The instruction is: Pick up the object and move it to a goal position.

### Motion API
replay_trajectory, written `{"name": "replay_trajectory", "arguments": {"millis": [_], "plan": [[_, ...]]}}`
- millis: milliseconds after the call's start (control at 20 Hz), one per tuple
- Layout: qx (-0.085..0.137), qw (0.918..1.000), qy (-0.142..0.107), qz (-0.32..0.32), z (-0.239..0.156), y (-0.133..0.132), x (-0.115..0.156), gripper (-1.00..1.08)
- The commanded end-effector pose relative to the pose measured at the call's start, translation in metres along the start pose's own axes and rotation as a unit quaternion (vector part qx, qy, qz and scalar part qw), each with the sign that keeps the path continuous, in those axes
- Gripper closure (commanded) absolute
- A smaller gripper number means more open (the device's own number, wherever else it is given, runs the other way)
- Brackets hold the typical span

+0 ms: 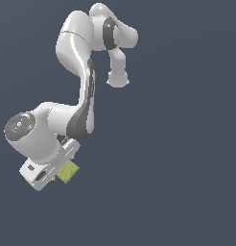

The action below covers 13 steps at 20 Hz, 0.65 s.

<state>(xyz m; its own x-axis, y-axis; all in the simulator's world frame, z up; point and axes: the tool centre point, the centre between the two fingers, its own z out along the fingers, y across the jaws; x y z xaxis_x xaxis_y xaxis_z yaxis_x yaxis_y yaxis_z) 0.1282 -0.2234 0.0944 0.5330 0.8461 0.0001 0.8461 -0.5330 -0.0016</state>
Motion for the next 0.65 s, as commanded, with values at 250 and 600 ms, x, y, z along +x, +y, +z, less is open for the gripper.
{"name": "replay_trajectory", "arguments": {"millis": [250,600], "plan": [[-0.001,1.0000,0.000,0.000,-0.0038,0.0110,-0.0009,1.08],[-0.001,1.0000,0.000,0.000,-0.0043,0.0136,-0.0010,1.08]]}}
